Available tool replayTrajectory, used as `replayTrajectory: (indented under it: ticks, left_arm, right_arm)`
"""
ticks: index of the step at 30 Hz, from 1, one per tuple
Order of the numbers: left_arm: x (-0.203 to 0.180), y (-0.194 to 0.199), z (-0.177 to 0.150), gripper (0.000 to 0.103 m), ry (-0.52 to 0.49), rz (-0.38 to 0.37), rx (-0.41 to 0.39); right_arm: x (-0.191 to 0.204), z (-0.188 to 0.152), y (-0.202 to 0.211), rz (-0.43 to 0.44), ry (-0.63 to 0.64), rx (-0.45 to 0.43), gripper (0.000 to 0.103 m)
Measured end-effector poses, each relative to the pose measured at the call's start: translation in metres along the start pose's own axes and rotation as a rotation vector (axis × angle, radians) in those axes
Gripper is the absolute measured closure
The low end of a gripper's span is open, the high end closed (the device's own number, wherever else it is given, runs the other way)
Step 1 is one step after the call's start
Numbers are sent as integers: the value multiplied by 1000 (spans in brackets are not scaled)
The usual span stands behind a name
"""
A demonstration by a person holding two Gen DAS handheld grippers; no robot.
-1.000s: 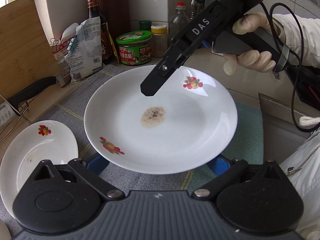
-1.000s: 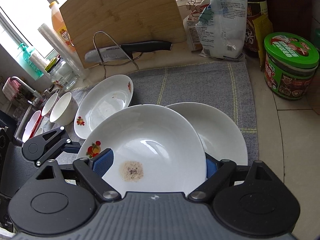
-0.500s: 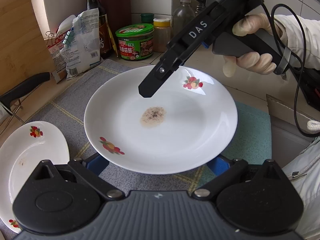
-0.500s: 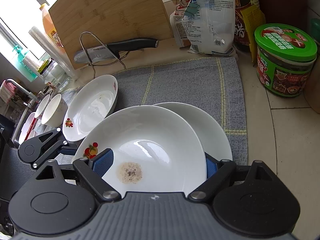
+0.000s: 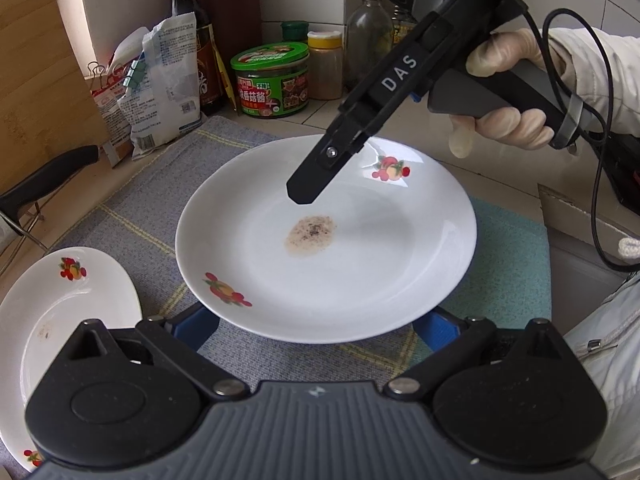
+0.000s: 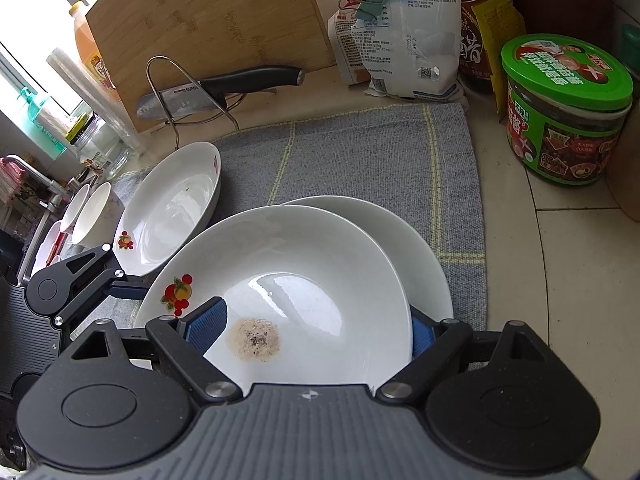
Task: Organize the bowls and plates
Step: 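Lower the held stained plate onto the stack of plates with the right tool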
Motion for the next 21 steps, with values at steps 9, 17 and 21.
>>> replayTrajectory:
  ticks: [9,17,21]
  left_arm:
    - [2,-1,1,2,-14,-2,-6]
    - [3,1,-1,1,-30,2,-20]
    - [1,-1,-3,1,-42,-3,-16]
  right_arm:
    - [-4,-5,3,-17,-21,2,10]
    - [-5,-8,11,-16,-41,-7,10]
    - [-6,-9,16,-14,-49,-20,10]
Point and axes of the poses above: each gripper's, at about its wrist camera, not at the fingertips, and y roughly against the way its jaws point, x to its left, z to its top, the point moved 4 cm from there along -y, roughly the way its jaws point, and after that the axes turned 7 degrees about z, right-handed, at the moved point
